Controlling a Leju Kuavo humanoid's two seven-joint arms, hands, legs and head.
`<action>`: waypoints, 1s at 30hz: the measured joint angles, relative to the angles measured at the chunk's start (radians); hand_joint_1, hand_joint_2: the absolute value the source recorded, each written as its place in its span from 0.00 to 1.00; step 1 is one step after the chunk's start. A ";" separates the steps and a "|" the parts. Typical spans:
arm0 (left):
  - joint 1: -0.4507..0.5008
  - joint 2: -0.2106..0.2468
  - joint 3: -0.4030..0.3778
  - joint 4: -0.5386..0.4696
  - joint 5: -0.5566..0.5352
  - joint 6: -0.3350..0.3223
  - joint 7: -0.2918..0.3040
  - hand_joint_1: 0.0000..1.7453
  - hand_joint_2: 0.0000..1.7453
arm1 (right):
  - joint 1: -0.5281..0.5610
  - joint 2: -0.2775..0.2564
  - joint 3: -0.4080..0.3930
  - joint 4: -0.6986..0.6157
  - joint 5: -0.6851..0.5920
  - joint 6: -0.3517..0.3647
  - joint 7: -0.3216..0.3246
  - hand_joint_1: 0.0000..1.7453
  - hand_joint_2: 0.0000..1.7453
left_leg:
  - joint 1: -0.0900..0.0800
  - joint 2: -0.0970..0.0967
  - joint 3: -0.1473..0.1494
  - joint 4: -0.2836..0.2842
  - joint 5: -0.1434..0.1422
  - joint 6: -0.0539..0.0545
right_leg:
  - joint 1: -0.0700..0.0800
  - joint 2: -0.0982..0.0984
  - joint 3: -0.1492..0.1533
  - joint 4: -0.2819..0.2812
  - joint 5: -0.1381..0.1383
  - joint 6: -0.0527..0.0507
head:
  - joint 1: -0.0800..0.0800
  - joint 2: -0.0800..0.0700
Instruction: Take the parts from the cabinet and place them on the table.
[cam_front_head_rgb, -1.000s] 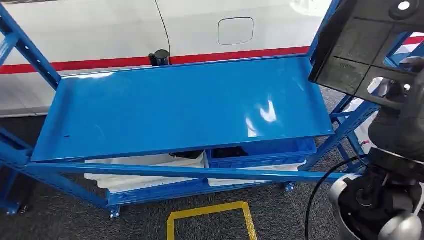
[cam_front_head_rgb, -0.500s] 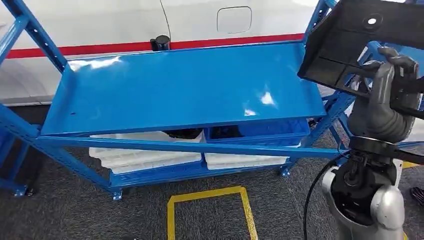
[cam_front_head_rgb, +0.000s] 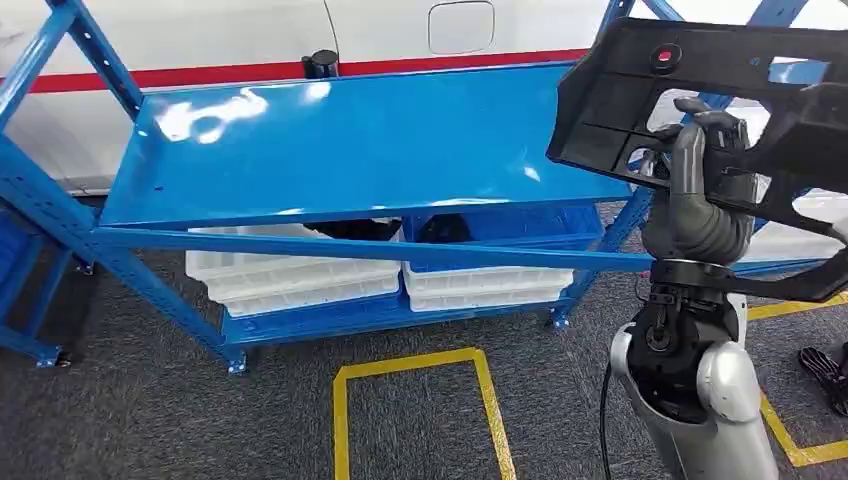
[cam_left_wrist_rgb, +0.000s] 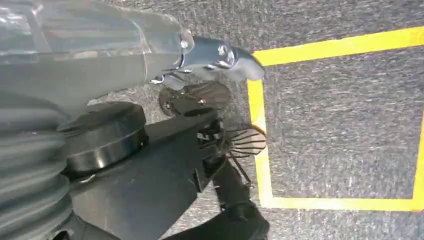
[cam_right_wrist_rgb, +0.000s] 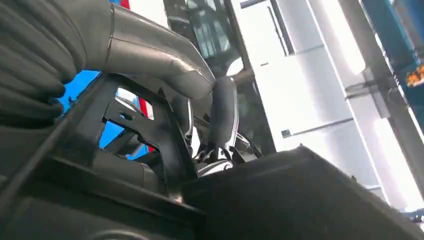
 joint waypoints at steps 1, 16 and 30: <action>0.002 -0.001 0.000 0.000 0.001 0.000 0.001 0.00 1.00 | -0.001 0.000 0.008 0.007 -0.016 0.001 -0.006 1.00 1.00 | 0.006 0.004 -0.010 -0.004 0.015 0.008 | -0.002 0.001 -0.010 -0.001 0.001 0.005 | -0.003 0.000; 0.003 0.002 -0.024 0.000 -0.012 -0.003 0.005 0.00 1.00 | -0.030 0.019 0.206 0.142 -0.180 0.121 -0.126 1.00 1.00 | -0.014 0.051 -0.185 0.000 0.178 -0.007 | 0.018 0.011 0.206 -0.053 -0.169 -0.035 | 0.029 0.000; 0.000 0.035 -0.041 0.000 0.007 -0.001 0.020 0.00 1.00 | -0.078 0.097 0.387 0.273 -0.178 0.142 -0.153 1.00 1.00 | -0.016 0.085 -0.102 0.015 0.079 0.001 | 0.021 -0.123 0.153 -0.024 -0.141 -0.025 | -0.005 0.000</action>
